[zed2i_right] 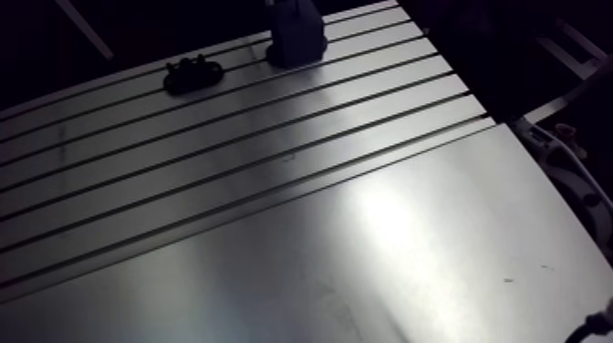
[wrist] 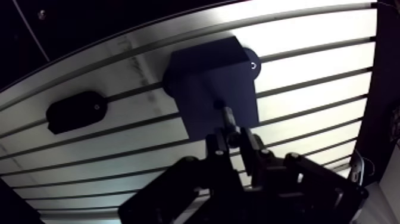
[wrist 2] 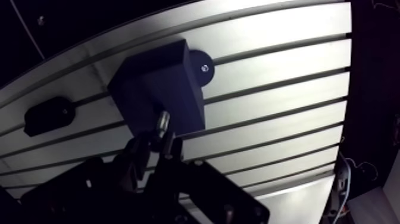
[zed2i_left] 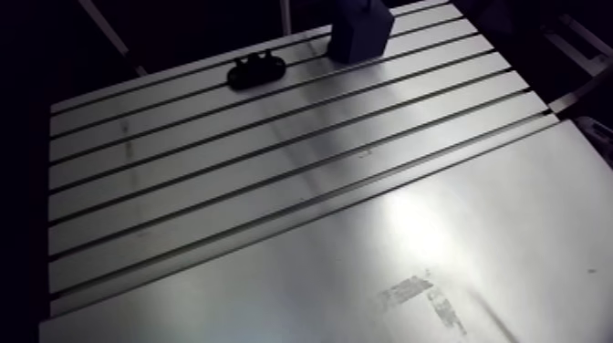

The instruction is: Pick up the M10 bolt and insert it into the hole until fully seated.

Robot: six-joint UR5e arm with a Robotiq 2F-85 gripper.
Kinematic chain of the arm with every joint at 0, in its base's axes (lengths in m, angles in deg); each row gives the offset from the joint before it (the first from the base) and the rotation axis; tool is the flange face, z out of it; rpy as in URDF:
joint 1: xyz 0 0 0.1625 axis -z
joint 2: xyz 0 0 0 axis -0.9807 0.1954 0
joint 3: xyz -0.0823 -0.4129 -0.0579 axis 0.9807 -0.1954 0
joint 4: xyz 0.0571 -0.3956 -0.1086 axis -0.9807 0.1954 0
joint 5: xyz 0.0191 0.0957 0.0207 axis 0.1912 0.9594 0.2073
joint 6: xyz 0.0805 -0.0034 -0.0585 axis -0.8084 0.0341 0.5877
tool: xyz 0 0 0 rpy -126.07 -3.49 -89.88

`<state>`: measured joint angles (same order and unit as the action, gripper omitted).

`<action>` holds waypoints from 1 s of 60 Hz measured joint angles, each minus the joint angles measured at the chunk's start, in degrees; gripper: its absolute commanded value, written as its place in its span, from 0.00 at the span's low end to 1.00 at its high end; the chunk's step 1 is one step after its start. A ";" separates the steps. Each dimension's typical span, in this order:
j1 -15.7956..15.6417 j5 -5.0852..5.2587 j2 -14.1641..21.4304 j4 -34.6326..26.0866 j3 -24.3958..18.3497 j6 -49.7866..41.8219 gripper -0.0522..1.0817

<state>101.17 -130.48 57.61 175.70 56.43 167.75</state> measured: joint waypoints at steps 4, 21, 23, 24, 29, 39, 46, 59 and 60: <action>0.00 0.05 0.03 -0.01 0.00 0.00 1.00; -0.09 0.30 0.19 -0.03 0.07 -0.08 1.00; -0.11 0.32 0.21 -0.03 0.08 -0.09 1.00; -0.12 0.33 0.21 -0.04 0.09 -0.10 1.00; -0.14 0.39 0.22 -0.04 0.11 -0.14 1.00; -0.18 0.40 0.25 -0.04 0.25 -0.34 1.00; -0.19 0.38 0.25 -0.01 0.39 -0.45 1.00; -0.23 0.36 0.25 0.05 0.48 -0.57 1.00; -0.23 0.35 0.25 0.06 0.47 -0.58 1.00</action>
<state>100.93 -130.13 57.86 175.75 56.90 167.18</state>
